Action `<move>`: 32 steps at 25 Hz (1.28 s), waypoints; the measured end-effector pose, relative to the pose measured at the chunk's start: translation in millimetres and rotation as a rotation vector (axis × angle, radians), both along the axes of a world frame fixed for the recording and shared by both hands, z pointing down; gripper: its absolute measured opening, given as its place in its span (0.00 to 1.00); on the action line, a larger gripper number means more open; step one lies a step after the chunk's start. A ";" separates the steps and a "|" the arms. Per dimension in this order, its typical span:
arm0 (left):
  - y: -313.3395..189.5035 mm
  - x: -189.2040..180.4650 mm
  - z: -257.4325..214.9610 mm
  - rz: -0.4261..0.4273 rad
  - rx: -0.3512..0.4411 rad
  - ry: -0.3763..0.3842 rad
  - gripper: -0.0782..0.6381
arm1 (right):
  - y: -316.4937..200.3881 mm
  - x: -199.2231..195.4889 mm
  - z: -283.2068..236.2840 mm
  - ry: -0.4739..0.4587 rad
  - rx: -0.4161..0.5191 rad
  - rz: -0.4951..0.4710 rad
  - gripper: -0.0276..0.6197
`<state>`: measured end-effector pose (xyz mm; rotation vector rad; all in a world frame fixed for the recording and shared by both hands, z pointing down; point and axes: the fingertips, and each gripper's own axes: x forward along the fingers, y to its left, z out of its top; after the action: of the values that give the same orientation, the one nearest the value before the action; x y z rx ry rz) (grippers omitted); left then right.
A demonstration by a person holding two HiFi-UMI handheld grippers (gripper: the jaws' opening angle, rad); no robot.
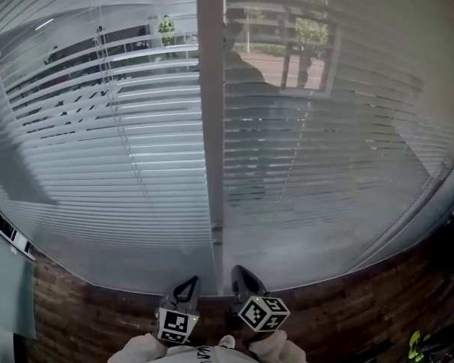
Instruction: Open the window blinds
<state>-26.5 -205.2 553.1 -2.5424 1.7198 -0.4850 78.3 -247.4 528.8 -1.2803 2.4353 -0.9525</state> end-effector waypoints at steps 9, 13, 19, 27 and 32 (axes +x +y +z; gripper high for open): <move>12.5 11.5 -19.9 0.115 0.067 0.018 0.11 | 25.0 38.0 12.2 0.026 -0.033 0.156 0.05; 39.0 -17.0 -16.3 0.128 0.074 0.038 0.11 | 55.2 13.9 14.8 0.044 -0.035 0.182 0.05; 86.2 -75.7 -13.6 0.117 0.087 0.086 0.11 | 115.1 -36.6 21.8 0.089 -0.033 0.206 0.04; 165.5 -148.8 10.0 0.127 0.054 0.113 0.11 | 203.5 -101.4 37.8 0.166 -0.020 0.233 0.04; 208.8 -170.2 13.6 0.161 0.042 0.122 0.11 | 256.8 -119.5 42.8 0.184 -0.034 0.270 0.04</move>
<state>-196.7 3.6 566.6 -2.7024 1.5238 -0.2884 -41.2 9.4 571.6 -1.7250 2.3002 -0.8382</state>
